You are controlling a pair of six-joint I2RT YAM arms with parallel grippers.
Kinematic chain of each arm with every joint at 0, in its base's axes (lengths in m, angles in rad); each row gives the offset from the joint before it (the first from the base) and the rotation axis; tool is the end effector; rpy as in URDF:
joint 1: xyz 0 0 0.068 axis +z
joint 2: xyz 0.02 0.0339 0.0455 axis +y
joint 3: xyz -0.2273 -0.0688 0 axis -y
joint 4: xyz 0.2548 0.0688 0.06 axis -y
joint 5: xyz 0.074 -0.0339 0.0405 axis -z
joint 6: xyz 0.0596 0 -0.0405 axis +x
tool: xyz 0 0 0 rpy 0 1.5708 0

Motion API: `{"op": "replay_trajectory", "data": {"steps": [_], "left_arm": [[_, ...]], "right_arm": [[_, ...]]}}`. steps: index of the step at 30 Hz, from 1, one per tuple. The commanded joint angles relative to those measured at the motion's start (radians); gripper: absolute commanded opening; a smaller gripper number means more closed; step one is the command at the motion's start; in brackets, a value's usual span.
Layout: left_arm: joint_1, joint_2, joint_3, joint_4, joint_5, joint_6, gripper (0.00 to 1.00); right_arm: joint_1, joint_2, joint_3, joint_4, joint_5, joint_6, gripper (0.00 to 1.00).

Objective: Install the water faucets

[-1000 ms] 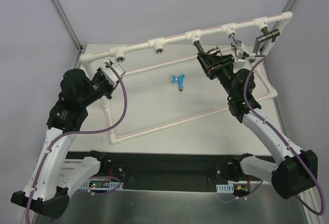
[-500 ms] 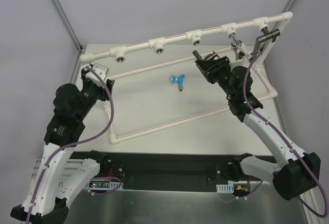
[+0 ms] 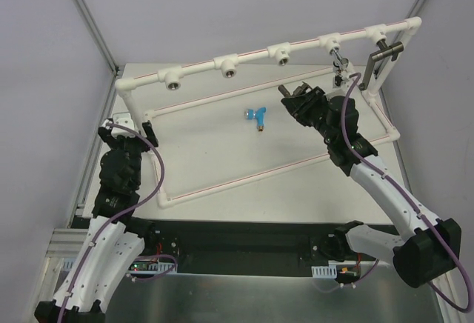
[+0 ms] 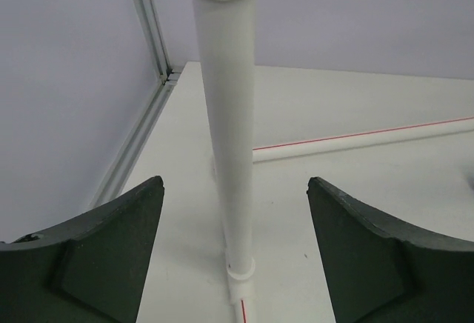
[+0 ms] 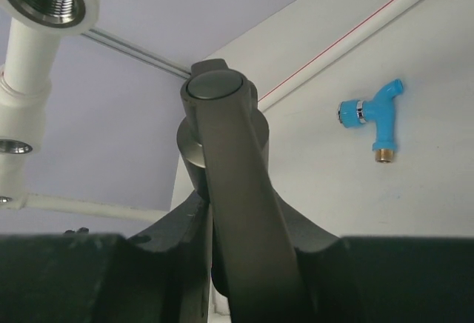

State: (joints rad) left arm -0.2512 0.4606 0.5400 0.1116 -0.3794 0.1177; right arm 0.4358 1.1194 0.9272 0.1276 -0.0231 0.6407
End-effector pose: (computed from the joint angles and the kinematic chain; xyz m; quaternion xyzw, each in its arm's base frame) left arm 0.1921 -0.0265 0.3191 -0.0283 0.6411 0.0692 0.7638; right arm 0.2856 0.1345 0.3196 0.0668 0.7265 0.3578 0.5828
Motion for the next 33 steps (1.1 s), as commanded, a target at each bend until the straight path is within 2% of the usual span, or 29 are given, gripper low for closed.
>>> {"op": "replay_trajectory", "data": {"steps": [1, 5, 9, 12, 15, 16, 18, 19, 20, 23, 28, 33], "left_arm": [[0.064, 0.076, -0.029, 0.258, -0.004, -0.104, 0.77], [0.162, 0.168, -0.041, 0.365, 0.036, -0.173, 0.77], [0.196, 0.222, -0.049, 0.440, 0.103, -0.182, 0.77], [0.196, 0.233, -0.060, 0.482, 0.143, -0.155, 0.67], [0.196, 0.228, -0.069, 0.488, 0.174, -0.128, 0.51], [0.196, 0.221, -0.077, 0.488, 0.183, -0.128, 0.41], [0.196, 0.211, -0.083, 0.488, 0.201, -0.127, 0.30], [0.196, 0.202, -0.087, 0.485, 0.206, -0.128, 0.20], [0.196, 0.196, -0.087, 0.476, 0.212, -0.127, 0.16], [0.194, 0.178, -0.084, 0.438, 0.212, -0.138, 0.02], [0.176, 0.155, -0.075, 0.395, 0.208, -0.158, 0.00], [0.132, 0.161, -0.057, 0.356, 0.172, -0.127, 0.00]], "right_arm": [[0.009, -0.056, 0.018, 0.133, -0.014, -0.139, 0.02], [0.009, -0.108, -0.025, 0.214, -0.055, -0.242, 0.02], [0.011, -0.151, -0.056, 0.267, -0.089, -0.395, 0.02], [0.014, -0.179, -0.059, 0.285, -0.127, -0.504, 0.02], [0.015, -0.193, -0.041, 0.279, -0.164, -0.633, 0.02], [0.018, -0.193, -0.028, 0.264, -0.173, -0.723, 0.02], [0.027, -0.184, 0.033, 0.178, -0.170, -0.794, 0.02], [0.034, -0.179, 0.054, 0.126, -0.170, -0.841, 0.02], [0.040, -0.172, 0.071, 0.103, -0.166, -0.942, 0.02], [0.124, -0.152, 0.140, 0.000, -0.036, -1.167, 0.02], [0.165, -0.127, 0.220, -0.117, 0.050, -1.372, 0.03], [0.175, -0.138, 0.153, -0.045, 0.133, -1.533, 0.02]]}}
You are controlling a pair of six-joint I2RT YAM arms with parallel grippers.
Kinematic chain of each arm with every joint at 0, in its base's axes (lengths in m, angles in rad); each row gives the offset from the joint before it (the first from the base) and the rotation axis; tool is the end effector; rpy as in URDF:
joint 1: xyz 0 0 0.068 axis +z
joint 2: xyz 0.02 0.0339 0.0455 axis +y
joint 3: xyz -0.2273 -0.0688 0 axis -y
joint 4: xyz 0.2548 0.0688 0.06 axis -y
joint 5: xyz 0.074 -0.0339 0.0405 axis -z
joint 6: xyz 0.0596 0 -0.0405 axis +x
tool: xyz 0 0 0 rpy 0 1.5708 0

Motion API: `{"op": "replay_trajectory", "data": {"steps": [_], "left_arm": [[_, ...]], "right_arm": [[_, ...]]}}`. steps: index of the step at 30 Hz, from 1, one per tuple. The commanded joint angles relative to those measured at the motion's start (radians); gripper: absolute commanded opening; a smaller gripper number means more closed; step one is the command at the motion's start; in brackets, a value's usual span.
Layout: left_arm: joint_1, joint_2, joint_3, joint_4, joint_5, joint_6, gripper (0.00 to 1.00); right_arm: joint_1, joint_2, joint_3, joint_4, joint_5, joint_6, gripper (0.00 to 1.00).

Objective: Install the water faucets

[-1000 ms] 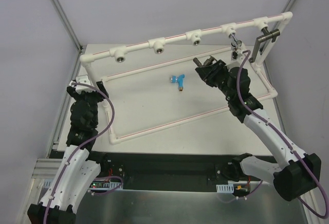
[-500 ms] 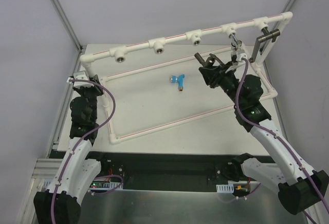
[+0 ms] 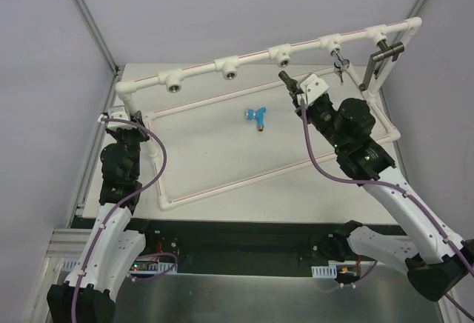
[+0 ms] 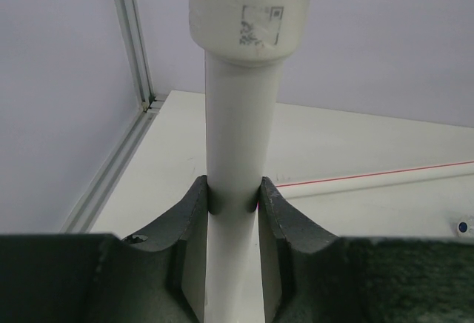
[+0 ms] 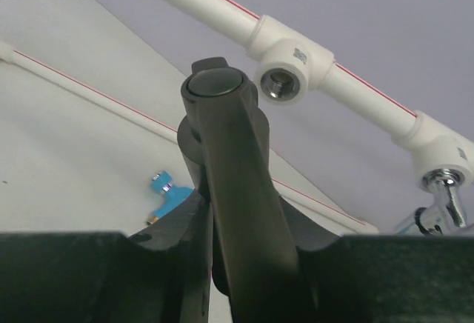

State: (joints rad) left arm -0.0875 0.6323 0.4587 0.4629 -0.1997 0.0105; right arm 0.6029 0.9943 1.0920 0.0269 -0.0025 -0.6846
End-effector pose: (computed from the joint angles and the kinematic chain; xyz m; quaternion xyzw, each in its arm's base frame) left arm 0.2251 -0.0079 0.3007 -0.0507 0.5980 0.0288 0.7994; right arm 0.2276 0.1568 0.4052 -0.3979 0.5287 -0.0298 0.7492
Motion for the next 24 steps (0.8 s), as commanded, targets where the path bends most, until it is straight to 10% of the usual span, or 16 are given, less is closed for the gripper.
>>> {"op": "replay_trajectory", "data": {"steps": [1, 24], "left_arm": [[-0.037, -0.006, 0.028, 0.002, -0.015, -0.020, 0.00], [-0.051, 0.027, 0.052, -0.036, 0.034, -0.061, 0.00]], "right_arm": [[0.008, -0.013, -0.021, 0.083, 0.154, -0.217, 0.02], [0.023, 0.038, -0.115, 0.390, 0.199, -0.307, 0.02]]}}
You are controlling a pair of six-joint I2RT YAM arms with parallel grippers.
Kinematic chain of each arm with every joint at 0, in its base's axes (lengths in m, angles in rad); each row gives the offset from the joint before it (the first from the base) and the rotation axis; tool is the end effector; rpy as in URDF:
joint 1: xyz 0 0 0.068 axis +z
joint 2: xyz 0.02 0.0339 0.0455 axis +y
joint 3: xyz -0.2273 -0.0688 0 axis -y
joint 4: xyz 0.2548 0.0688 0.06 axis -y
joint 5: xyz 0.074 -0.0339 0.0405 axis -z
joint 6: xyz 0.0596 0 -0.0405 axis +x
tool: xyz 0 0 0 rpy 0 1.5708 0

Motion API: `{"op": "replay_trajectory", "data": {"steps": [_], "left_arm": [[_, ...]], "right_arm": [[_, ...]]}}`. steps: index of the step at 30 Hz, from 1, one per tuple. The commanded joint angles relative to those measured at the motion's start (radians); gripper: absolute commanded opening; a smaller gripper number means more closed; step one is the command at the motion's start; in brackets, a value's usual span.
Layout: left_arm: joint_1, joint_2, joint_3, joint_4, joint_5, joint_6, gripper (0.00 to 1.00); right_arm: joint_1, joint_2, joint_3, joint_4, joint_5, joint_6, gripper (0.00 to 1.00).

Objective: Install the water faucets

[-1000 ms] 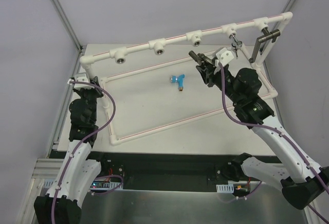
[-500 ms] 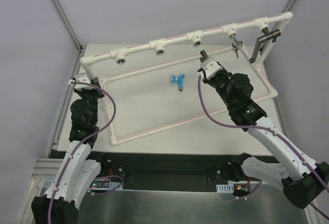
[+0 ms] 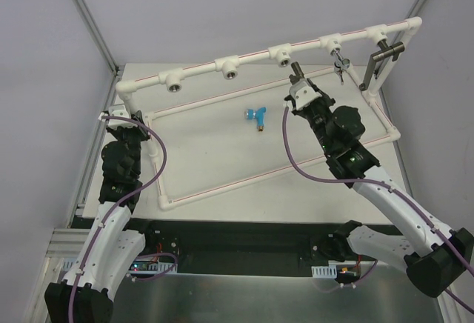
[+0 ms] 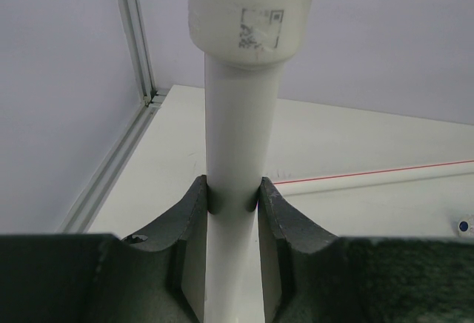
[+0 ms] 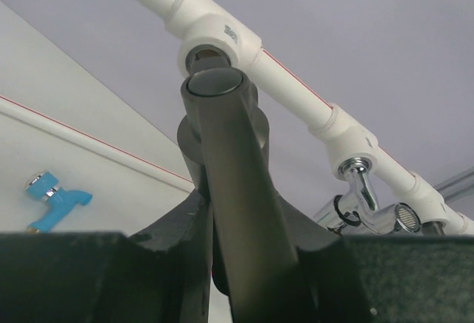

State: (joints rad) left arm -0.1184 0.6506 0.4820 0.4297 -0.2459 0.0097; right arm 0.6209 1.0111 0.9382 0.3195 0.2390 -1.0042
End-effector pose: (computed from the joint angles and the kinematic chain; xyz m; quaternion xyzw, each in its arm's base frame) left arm 0.2278 -0.0125 0.3016 -0.0584 0.6094 0.0318 0.7900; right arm 0.2406 0.1548 0.3796 -0.3785 0.4880 -0.2211 0.7548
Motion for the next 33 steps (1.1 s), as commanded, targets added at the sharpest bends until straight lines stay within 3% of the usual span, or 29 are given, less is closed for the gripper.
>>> {"op": "replay_trajectory", "data": {"steps": [1, 33], "left_arm": [[-0.020, 0.011, 0.029, -0.003, 0.080, -0.059, 0.00], [-0.021, -0.020, 0.032, -0.003, 0.115, -0.047, 0.00]], "right_arm": [[0.005, 0.024, 0.045, 0.098, -0.052, 0.016, 0.02], [0.007, 0.092, 0.093, 0.047, -0.060, 0.018, 0.02]]}}
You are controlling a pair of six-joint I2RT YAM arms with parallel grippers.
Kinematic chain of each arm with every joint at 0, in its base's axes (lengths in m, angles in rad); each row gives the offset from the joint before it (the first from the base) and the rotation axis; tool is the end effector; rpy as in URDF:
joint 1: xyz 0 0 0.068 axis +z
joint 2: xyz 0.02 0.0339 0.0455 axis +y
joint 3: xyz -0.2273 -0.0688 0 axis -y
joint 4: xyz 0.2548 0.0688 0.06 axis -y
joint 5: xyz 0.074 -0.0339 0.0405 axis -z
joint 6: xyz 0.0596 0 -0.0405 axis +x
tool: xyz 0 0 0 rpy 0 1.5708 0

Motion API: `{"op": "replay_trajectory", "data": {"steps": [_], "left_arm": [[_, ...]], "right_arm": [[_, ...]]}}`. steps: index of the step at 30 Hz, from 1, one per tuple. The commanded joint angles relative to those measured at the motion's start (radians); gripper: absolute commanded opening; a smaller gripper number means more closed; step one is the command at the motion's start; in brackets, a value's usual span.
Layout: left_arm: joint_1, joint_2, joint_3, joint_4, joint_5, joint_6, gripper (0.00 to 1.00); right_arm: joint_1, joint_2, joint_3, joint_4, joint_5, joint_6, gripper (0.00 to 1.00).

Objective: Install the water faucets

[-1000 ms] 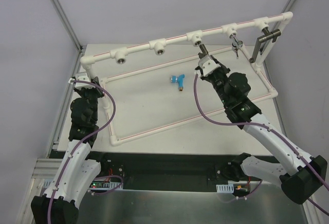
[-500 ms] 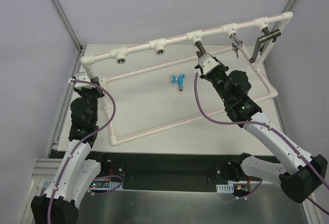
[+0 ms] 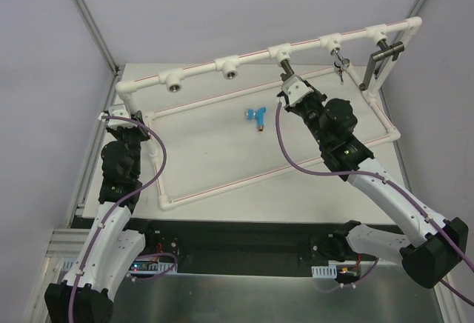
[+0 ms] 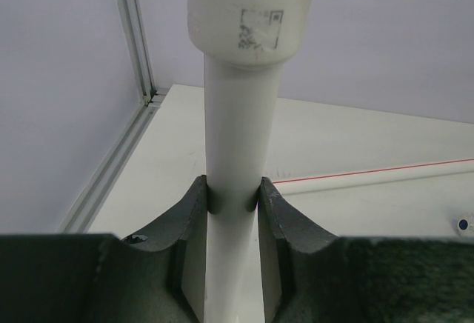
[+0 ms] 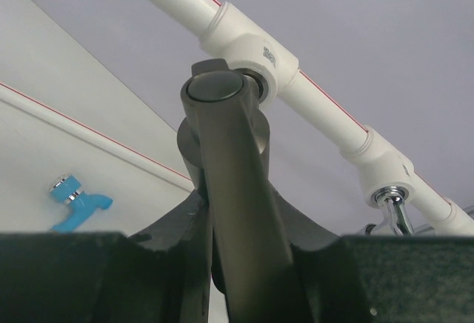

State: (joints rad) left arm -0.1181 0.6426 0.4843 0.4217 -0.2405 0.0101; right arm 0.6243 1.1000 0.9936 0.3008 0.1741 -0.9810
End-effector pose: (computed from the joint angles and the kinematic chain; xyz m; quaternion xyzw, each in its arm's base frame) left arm 0.2265 -0.0126 0.3031 -0.0564 0.6086 0.0303 0.7909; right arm 0.2550 0.1710 0.3743 -0.4084 0.4879 -0.1909 0.7475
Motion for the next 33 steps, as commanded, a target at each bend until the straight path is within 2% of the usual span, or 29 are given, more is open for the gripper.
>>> {"op": "replay_trajectory", "data": {"steps": [1, 12, 17, 26, 33], "left_arm": [[-0.022, -0.012, 0.030, 0.003, 0.109, -0.047, 0.00], [-0.022, -0.015, 0.030, 0.002, 0.112, -0.045, 0.00], [-0.022, -0.014, 0.030, 0.002, 0.113, -0.045, 0.00], [-0.022, -0.015, 0.030, 0.002, 0.118, -0.050, 0.00], [-0.022, -0.015, 0.030, 0.002, 0.119, -0.050, 0.00]], "right_arm": [[0.003, 0.003, 0.037, 0.069, 0.010, -0.005, 0.02], [0.003, -0.006, 0.023, 0.120, 0.087, -0.024, 0.02], [0.012, 0.014, 0.046, 0.038, 0.058, -0.067, 0.02], [0.058, 0.050, 0.082, -0.009, 0.105, -0.162, 0.02], [0.066, 0.069, 0.187, -0.166, 0.122, -0.085, 0.02]]}}
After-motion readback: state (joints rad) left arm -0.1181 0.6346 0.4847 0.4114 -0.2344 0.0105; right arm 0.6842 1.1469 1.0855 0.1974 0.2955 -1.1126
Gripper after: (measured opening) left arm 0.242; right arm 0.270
